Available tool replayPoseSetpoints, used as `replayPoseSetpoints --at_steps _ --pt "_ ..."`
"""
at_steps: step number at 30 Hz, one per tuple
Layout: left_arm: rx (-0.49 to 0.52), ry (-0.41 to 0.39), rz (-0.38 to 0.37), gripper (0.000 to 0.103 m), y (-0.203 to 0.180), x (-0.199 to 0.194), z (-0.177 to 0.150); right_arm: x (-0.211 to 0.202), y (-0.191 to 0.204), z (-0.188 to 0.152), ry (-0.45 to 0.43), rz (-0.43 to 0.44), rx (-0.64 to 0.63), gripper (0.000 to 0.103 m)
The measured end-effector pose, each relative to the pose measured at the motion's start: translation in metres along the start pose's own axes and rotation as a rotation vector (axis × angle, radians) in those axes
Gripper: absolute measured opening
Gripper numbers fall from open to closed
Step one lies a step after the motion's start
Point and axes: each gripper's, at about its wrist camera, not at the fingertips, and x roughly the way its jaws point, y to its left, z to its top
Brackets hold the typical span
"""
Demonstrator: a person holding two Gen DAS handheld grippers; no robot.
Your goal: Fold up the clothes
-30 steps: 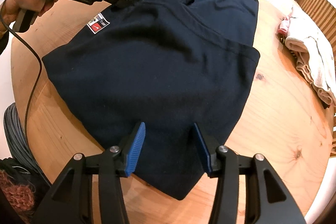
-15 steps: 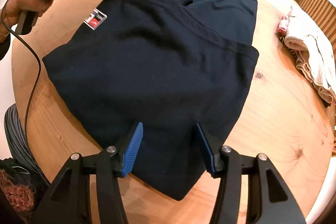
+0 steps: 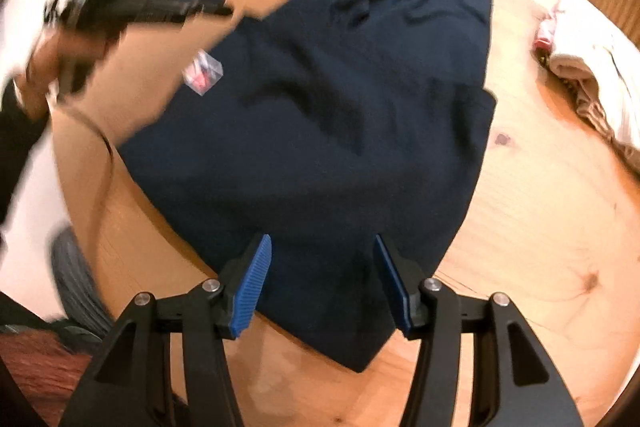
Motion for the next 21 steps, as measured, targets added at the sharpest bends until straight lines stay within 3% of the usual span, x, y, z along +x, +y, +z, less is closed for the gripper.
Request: replayPoseSetpoints --at_steps 3,5,9,12,14,15,16,19,21 --pt "0.051 0.004 -0.130 0.039 -0.027 -0.005 -0.001 0.004 -0.004 0.011 -0.023 -0.024 -0.009 0.053" --pt "0.083 0.045 -0.162 0.041 -0.041 0.005 -0.006 0.008 0.004 0.013 -0.016 -0.006 -0.028 0.053" --pt "0.147 0.118 -0.091 0.044 -0.050 0.031 -0.023 0.019 0.035 0.015 -0.011 0.045 -0.131 0.053" --pt "0.077 0.121 -0.090 0.057 -0.031 0.031 -0.027 0.039 0.049 0.009 0.078 -0.013 -0.217 0.053" --pt "0.069 0.125 -0.015 0.052 -0.024 0.027 -0.029 0.036 0.058 0.004 0.083 -0.053 -0.292 0.053" --pt "0.076 0.119 0.028 0.050 -0.023 0.022 -0.030 0.034 0.058 0.004 0.102 -0.043 -0.287 0.053" --pt "0.064 0.098 0.016 0.050 -0.022 0.015 -0.031 0.029 0.053 0.005 0.096 -0.007 -0.250 0.053" --pt "0.038 0.019 -0.096 0.050 -0.038 -0.013 -0.036 0.013 0.032 0.013 0.027 0.034 -0.139 0.053" --pt "0.100 0.020 -0.123 0.051 -0.058 -0.019 -0.043 0.008 0.022 0.017 -0.021 0.007 -0.091 0.053"
